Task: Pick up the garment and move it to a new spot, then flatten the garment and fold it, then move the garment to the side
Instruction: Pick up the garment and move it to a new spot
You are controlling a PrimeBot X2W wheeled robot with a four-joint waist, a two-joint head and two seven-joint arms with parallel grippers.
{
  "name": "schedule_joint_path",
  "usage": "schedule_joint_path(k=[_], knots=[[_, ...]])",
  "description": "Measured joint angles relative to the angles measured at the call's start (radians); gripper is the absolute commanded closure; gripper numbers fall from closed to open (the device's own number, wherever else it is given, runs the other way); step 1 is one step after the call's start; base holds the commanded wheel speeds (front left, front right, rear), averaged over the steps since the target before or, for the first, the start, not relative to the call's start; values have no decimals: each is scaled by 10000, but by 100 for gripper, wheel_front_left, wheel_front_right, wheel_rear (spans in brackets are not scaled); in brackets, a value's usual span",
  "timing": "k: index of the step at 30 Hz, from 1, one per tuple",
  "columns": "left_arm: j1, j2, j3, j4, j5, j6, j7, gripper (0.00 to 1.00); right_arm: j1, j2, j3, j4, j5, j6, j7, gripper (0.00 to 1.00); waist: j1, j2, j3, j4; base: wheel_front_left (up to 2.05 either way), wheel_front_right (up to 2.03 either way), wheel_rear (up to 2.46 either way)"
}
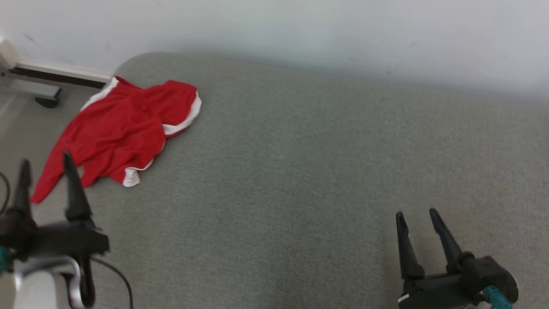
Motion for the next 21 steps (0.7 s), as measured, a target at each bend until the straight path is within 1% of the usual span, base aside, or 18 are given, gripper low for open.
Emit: schedule_joint_path(k=[6,7,10,17,21], knots=[[-1793,389,558,828,-157,-92,-2,0,-418,-305,-61,-754,-199,0,0,0,0,0,883,-593,0,0,0],[-1793,389,558,828,-157,-92,-2,0,-418,-305,-61,-754,-199,0,0,0,0,0,883,-593,0,0,0],[-2599,696,742,1373,-186,-163,0,0,-560,-447,-61,-1273,-247,0,0,0,1,0,1345,-902,0,0,0],[-4233,1563,924,3749,-447,-257,-2,0,-716,-779,-77,-2307,-435,0,0,0,1,1,2390,-1609,0,0,0],[-5120,2220,970,5233,-729,-324,180,0,-792,-911,-77,-2740,-489,0,0,0,1,0,2938,-1975,0,0,0]])
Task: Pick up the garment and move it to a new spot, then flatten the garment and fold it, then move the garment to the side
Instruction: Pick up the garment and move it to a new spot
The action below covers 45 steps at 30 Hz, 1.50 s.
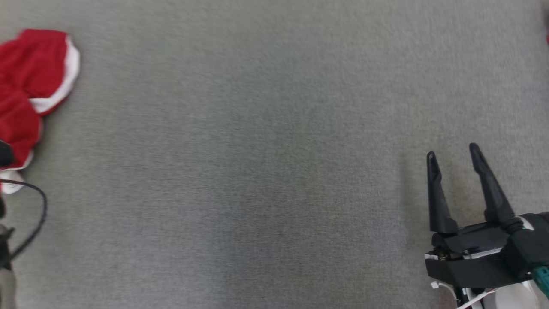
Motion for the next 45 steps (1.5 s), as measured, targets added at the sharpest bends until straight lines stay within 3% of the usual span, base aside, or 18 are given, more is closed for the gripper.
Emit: schedule_joint_path(k=[7,10,19,20,22,33,39,45], knots=[[-1199,681,-437,2345,-140,-33,1427,0,42,-184,-253,-454,-65,0,0,0,0,0,896,-433,0,0,0],[-1604,892,-654,2836,-150,-42,1546,0,46,-201,-253,-556,-84,0,0,0,-1,0,1186,-523,0,0,0],[-2549,1112,-792,4462,-606,-21,3333,0,38,-368,-176,-635,-146,0,0,0,-3,-2,1339,-516,0,0,0],[-2602,1139,-819,4518,-594,-21,3440,20,37,-372,-165,-637,-146,0,0,0,-3,-2,1321,-519,0,0,0],[-2614,1164,-882,4575,-579,69,3350,100,38,-374,-165,-639,-146,0,0,0,-3,-2,1281,-524,0,0,0],[-2849,1179,-928,4184,-711,69,1503,100,166,-155,-134,-512,-56,0,0,0,-4,-2,653,-421,0,0,0],[-3538,1183,-1329,3302,-757,-33,792,100,173,84,-10,-196,19,0,0,0,-4,-2,79,-343,0,0,0],[-4190,882,-1885,1747,-1461,-81,602,100,166,322,38,29,138,0,0,0,-4,-2,-524,-307,0,0,0]])
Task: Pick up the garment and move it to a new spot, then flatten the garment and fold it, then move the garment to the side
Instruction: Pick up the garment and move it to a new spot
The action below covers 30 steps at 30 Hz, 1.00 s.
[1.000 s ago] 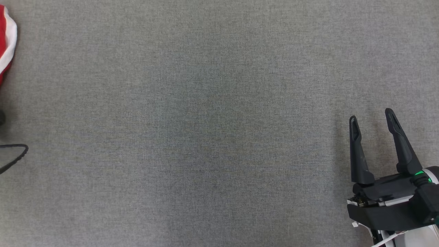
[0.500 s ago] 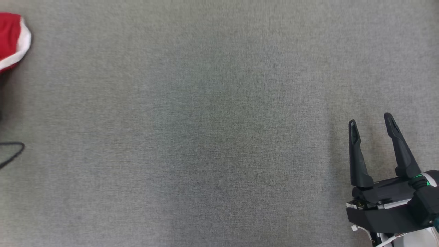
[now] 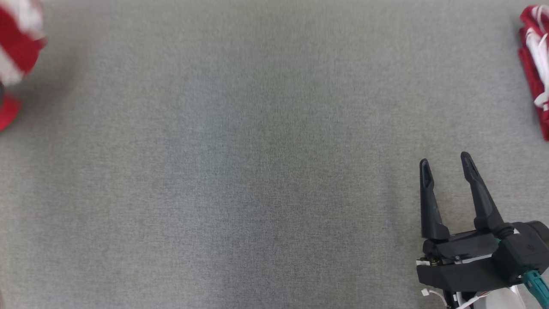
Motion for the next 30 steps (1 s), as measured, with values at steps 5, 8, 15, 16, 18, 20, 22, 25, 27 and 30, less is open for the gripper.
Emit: schedule_joint_path(k=[5,8,15,16,18,20,22,25,27,30], knots=[[-94,-88,-840,-1659,-537,0,502,100,-6,274,-10,217,159,0,2,0,-1,-1,-453,-98,0,0,0],[28,-167,-1250,-2828,-819,0,972,100,-14,412,4,385,255,0,0,0,-1,-1,-637,-315,0,0,0],[953,-708,-1937,-5367,-1127,75,2140,100,42,562,-46,890,568,0,2,0,0,-1,-967,-1054,0,0,0],[1071,-802,-2006,-5739,-1158,111,2280,100,51,568,-46,974,608,0,0,0,0,-1,-1009,-1179,0,0,0],[1377,-1032,-2113,-6393,-1275,226,2523,100,107,589,-86,1089,658,0,0,0,-1,-2,-1093,-1427,0,0,0],[1725,-1331,-2339,-6993,-1315,349,2773,100,221,589,-171,1210,832,0,0,0,-1,-1,-1182,-1671,0,0,0],[2100,-1755,-2493,-7595,-1444,527,2857,100,304,591,-205,1361,982,0,2,0,-1,0,-1283,-1899,0,0,0],[2582,-2259,-2819,-8322,-1611,700,3035,100,334,594,-150,1480,1156,0,0,0,-2,-1,-1426,-2206,0,0,0],[2966,-2571,-3237,-8663,-1572,765,3078,100,357,594,-125,1555,1216,0,0,0,-1,-2,-1499,-2379,0,0,0],[3631,-2932,-3868,-8903,-1394,800,3103,100,444,596,-82,1680,1264,0,0,0,-1,-1,-1570,-2561,0,0,0]])
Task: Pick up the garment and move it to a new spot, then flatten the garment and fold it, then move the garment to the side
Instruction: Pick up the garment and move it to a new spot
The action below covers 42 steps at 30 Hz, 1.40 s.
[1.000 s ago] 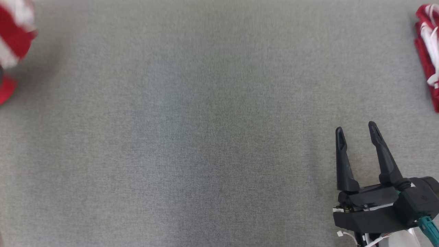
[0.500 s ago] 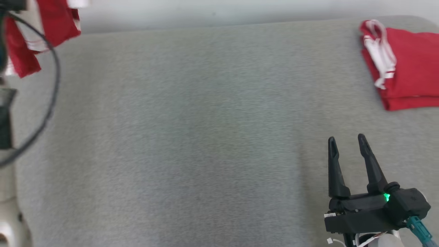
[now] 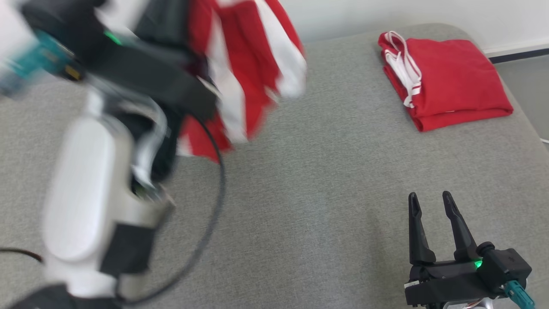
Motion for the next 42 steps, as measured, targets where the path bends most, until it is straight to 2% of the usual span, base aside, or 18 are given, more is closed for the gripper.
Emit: schedule_joint_path(k=[7,8,12,19,20,21,22,26,31,34,42], knots=[[1791,-422,-642,228,-512,274,-382,100,10,0,113,182,31,0,0,0,1,0,-58,-155,0,0,0],[2470,-499,-767,531,-775,407,-692,100,7,4,140,253,33,0,0,0,1,0,-53,-209,0,0,0],[3498,-562,-1241,1655,-989,407,-1267,100,1,2,144,430,40,0,0,0,1,0,-81,-259,0,0,0],[4303,-600,-2243,3864,-961,309,-2174,100,-28,2,280,690,35,0,0,0,1,0,-157,-213,0,0,0],[4293,-604,-2385,4025,-874,282,-2341,57,-35,4,282,694,29,0,0,0,1,1,-166,-192,0,0,0],[4273,-606,-2470,4151,-865,224,-2491,19,-46,4,282,700,29,0,0,0,2,1,-176,-164,0,0,0],[4255,-610,-2543,4222,-882,217,-2669,0,-57,4,276,694,27,0,0,0,2,1,-194,-133,0,0,0],[3847,-612,-2679,4226,-755,251,-3356,0,-81,6,261,614,12,0,0,0,2,0,-272,31,0,0,0],[3566,-474,-2449,3777,-48,596,-3804,0,-112,2,150,520,-21,0,0,0,2,1,-447,282,0,0,0],[3659,-163,-2054,3204,483,846,-3860,0,-103,4,144,489,-46,0,0,0,2,1,-613,425,0,0,0],[5553,669,-541,1858,1463,993,-3885,0,200,8,31,428,-59,0,0,0,1,0,-1123,798,0,0,0]])
